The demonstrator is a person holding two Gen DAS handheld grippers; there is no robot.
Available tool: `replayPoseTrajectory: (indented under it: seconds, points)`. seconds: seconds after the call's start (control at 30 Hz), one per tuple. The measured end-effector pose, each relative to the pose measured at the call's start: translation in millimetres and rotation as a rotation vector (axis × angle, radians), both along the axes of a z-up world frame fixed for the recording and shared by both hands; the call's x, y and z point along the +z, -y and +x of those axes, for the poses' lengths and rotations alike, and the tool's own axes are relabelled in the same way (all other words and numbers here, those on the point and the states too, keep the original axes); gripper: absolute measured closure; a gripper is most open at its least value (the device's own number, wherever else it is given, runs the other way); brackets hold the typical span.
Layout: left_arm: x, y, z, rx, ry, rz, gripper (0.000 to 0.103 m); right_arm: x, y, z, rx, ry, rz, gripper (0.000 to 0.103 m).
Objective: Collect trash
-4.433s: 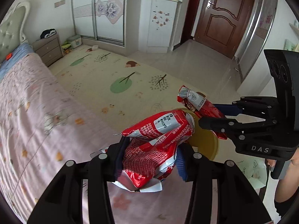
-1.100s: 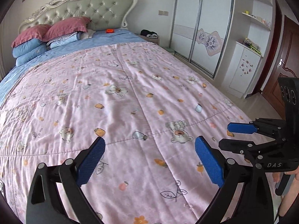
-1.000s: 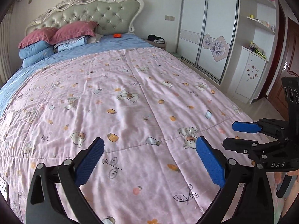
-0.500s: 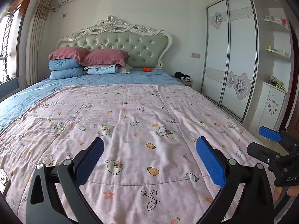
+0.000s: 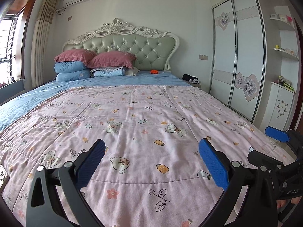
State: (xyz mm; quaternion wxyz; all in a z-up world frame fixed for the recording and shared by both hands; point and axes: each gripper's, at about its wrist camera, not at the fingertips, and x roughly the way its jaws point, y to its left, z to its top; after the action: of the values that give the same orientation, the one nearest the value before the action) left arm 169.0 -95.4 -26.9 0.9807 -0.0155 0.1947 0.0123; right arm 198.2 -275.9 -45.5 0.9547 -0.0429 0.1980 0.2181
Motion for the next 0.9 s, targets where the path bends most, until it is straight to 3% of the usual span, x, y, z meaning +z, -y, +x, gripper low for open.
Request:
replayPoseTrajectory:
  seconds: [0.33, 0.53, 0.9]
  points:
    - [1.5, 4.3, -9.5, 0.010, 0.050, 0.029, 0.004, -3.0, 16.4, 7.8, -0.009, -0.057, 0.092, 0.009]
    - [2.7, 13.8, -14.0, 0.021, 0.072, 0.083, 0.004, -2.4, 15.0, 6.1, -0.007, -0.047, 0.078, 0.009]
    - [-0.1, 7.8, -7.3, 0.025, 0.034, 0.056, 0.004, -0.1, 16.3, 1.3, -0.007, -0.026, 0.070, 0.009]
